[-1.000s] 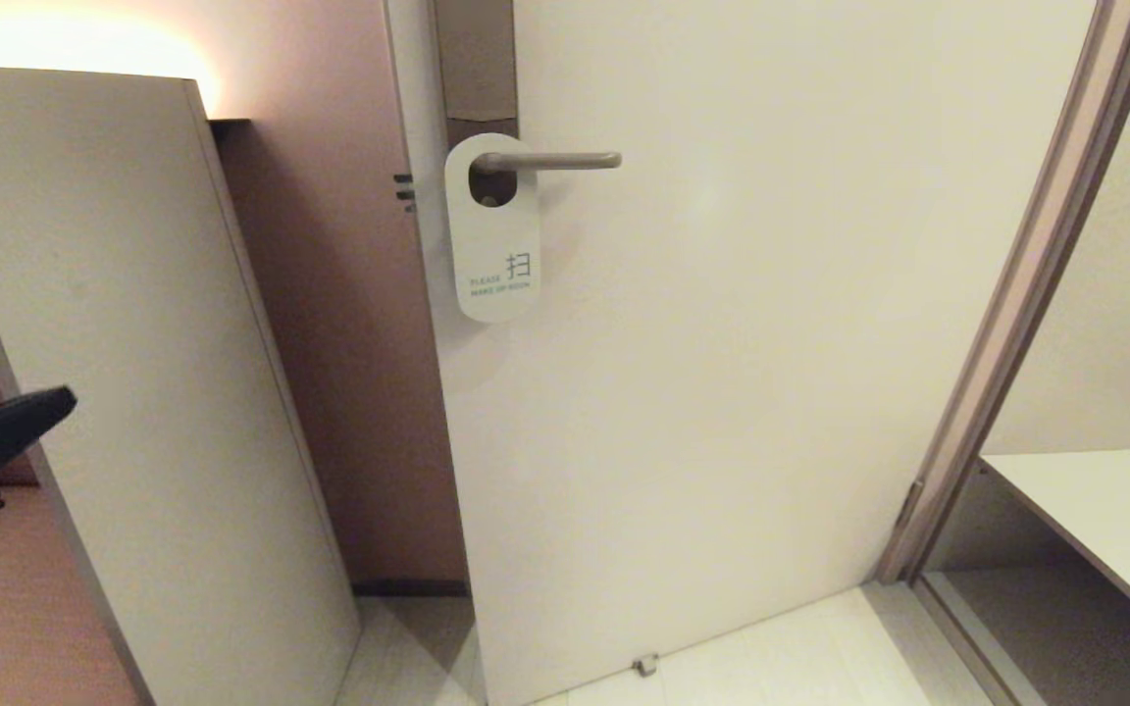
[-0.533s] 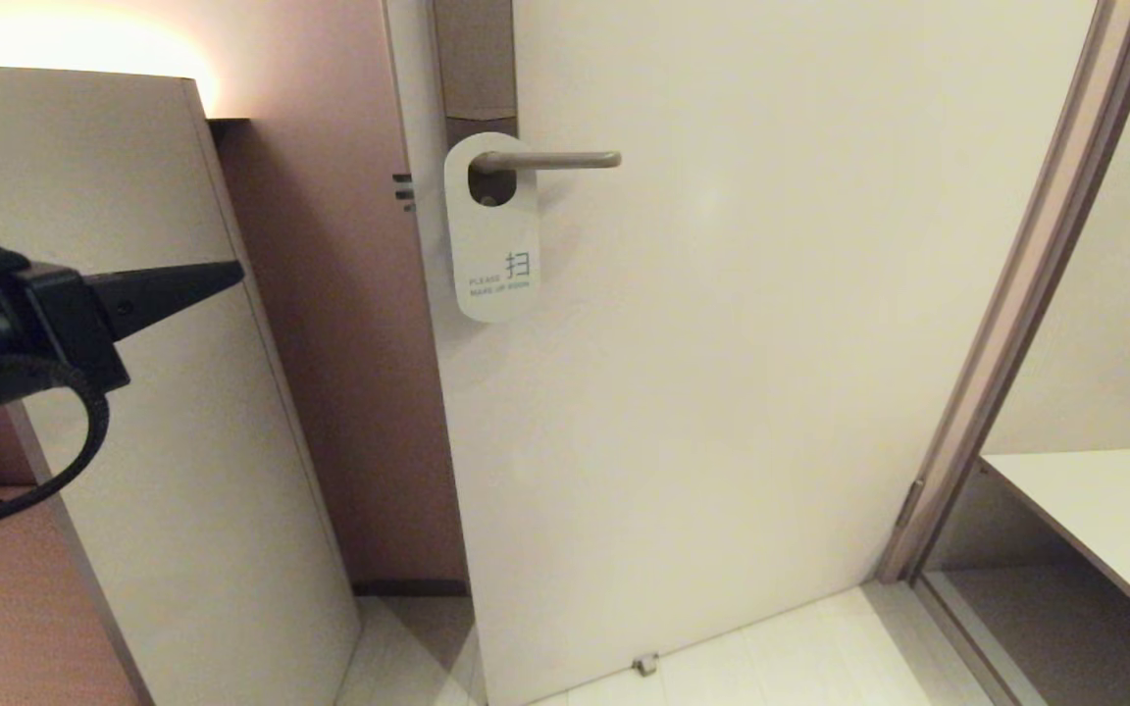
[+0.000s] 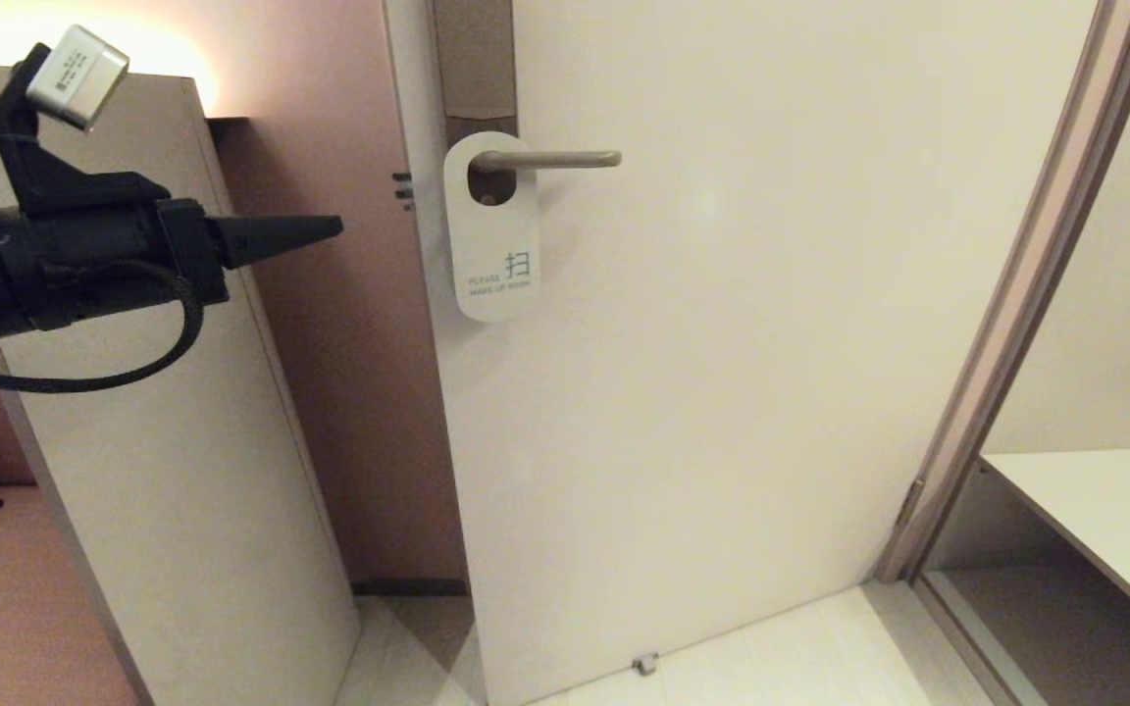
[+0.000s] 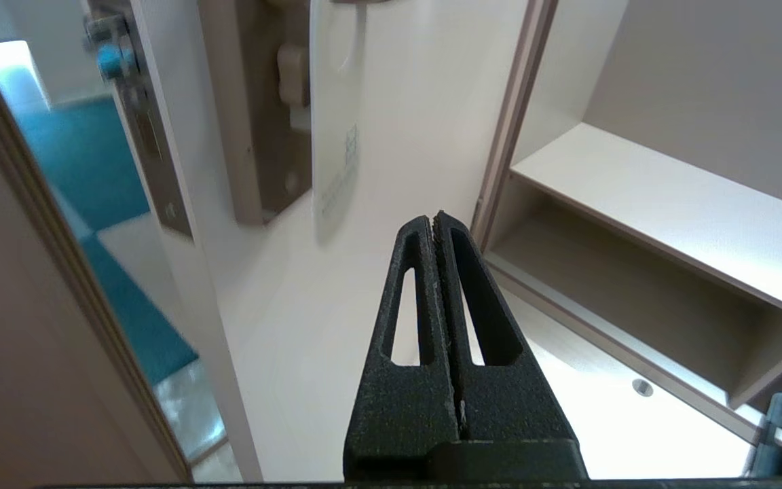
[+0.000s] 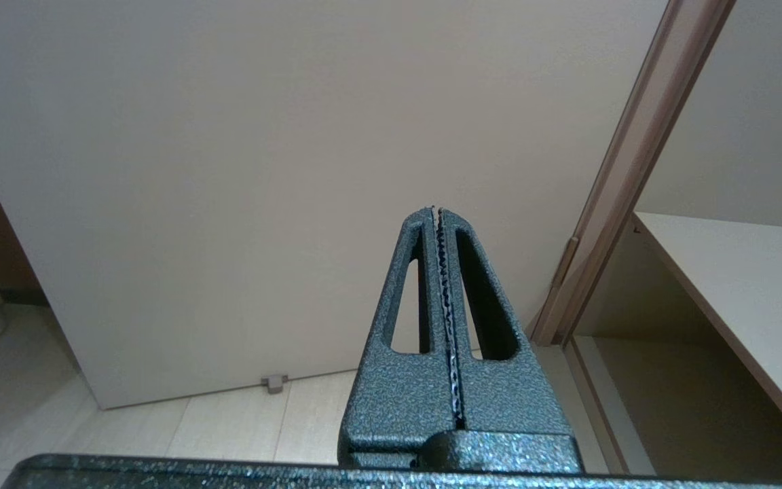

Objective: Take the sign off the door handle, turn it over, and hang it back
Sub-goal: Take down the sign

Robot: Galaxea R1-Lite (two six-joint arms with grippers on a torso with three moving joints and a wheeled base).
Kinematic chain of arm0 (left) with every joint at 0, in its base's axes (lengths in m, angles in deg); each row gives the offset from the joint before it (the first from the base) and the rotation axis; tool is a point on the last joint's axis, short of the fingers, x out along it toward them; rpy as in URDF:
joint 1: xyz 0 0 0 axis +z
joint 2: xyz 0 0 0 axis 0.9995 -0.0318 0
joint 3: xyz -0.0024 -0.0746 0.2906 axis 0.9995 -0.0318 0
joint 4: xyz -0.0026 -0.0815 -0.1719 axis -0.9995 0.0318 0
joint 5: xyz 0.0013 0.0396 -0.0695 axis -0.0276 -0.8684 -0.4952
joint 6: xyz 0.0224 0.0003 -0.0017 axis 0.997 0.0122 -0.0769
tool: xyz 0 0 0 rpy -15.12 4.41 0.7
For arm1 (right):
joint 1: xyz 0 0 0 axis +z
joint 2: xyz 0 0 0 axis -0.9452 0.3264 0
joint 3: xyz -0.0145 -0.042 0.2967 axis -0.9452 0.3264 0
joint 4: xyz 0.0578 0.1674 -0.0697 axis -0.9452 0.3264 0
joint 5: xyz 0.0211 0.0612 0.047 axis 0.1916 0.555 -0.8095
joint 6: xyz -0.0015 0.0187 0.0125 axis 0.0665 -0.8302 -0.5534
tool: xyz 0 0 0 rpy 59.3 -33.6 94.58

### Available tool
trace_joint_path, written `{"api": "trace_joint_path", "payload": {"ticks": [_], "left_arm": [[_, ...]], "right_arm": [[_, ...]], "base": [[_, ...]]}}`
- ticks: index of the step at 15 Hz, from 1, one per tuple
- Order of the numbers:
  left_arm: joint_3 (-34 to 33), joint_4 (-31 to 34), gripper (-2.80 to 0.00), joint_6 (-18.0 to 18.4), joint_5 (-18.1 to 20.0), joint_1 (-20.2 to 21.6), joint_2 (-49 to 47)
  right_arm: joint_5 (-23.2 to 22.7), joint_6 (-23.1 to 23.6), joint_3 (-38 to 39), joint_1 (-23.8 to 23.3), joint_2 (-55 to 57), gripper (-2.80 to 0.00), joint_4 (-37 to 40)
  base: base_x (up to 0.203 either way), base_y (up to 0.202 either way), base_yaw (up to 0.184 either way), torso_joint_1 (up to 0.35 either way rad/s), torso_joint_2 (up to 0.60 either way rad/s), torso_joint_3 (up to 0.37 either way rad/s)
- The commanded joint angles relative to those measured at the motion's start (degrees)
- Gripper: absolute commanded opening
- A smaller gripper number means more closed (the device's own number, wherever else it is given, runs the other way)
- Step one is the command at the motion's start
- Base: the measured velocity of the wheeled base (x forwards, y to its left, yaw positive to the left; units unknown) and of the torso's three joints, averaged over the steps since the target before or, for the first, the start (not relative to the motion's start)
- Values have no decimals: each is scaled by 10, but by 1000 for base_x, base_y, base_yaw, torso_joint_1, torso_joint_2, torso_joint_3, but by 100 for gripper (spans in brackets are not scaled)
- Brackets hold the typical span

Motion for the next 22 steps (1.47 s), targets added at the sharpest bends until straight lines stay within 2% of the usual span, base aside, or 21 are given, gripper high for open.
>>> {"api": "trace_joint_path", "payload": {"ticks": [1, 3, 17, 18, 22], "left_arm": [[11, -45, -280, 0, 6, 1, -52], [11, -83, -280, -3, 8, 1, -78], [12, -109, -280, -1, 6, -3, -125], [13, -110, 0, -1, 6, 0, -126], [14, -135, 0, 1, 7, 2, -137]], "right_arm": [[0, 0, 0, 0, 0, -280, 0], [0, 0, 0, 0, 0, -280, 0], [0, 0, 0, 0, 1, -280, 0], [0, 0, 0, 0, 0, -280, 0], [0, 0, 0, 0, 0, -280, 0]], "base": [[0, 0, 0, 0, 0, 0], [0, 0, 0, 0, 0, 0], [0, 0, 0, 0, 0, 0], [0, 0, 0, 0, 0, 0], [0, 0, 0, 0, 0, 0]]}}
